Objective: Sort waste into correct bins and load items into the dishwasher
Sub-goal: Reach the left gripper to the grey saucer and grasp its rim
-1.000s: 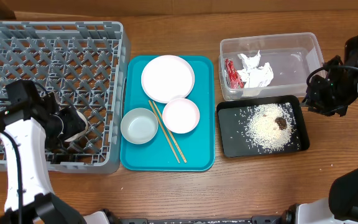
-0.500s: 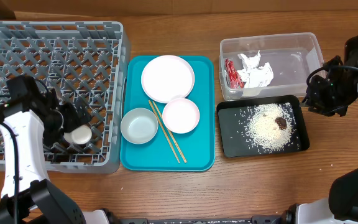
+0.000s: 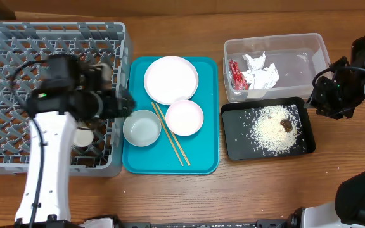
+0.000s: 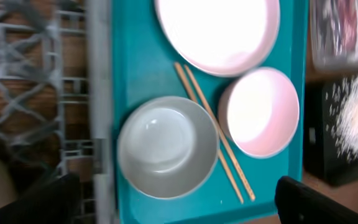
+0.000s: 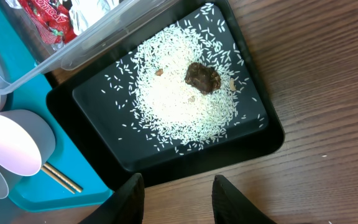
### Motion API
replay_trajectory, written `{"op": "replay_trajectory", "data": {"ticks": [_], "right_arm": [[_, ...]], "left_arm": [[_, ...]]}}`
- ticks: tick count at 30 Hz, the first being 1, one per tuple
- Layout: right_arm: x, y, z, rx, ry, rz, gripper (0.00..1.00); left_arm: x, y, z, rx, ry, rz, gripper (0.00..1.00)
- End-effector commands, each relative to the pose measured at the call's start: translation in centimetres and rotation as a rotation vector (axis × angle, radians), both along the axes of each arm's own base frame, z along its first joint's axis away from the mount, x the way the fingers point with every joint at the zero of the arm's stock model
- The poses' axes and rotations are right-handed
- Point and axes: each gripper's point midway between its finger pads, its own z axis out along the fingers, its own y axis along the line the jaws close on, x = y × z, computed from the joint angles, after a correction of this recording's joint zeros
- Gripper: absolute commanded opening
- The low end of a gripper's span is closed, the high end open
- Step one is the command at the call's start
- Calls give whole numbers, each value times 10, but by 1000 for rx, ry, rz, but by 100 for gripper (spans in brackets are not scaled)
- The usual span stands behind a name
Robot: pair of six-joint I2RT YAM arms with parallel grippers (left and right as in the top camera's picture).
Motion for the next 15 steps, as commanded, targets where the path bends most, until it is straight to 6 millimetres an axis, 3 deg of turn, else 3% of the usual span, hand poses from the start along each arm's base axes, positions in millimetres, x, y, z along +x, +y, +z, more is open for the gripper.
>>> {"op": "replay_trajectory", "data": {"ticks": [1,5,11,15], "right_arm": [[1,2,8,0,-32,2,38],[1,2,8,0,-32,2,38],[1,2,8,0,-32,2,38],[1,2,8,0,-32,2,38]], "left_arm": [[-10,-22,-15,102,33,-115,100],[-24,-49,-40,152,96,-219,100],[-44,-71,-86,257,217,-341,100],[-47,-80,-112,283,288,-382,86]]}}
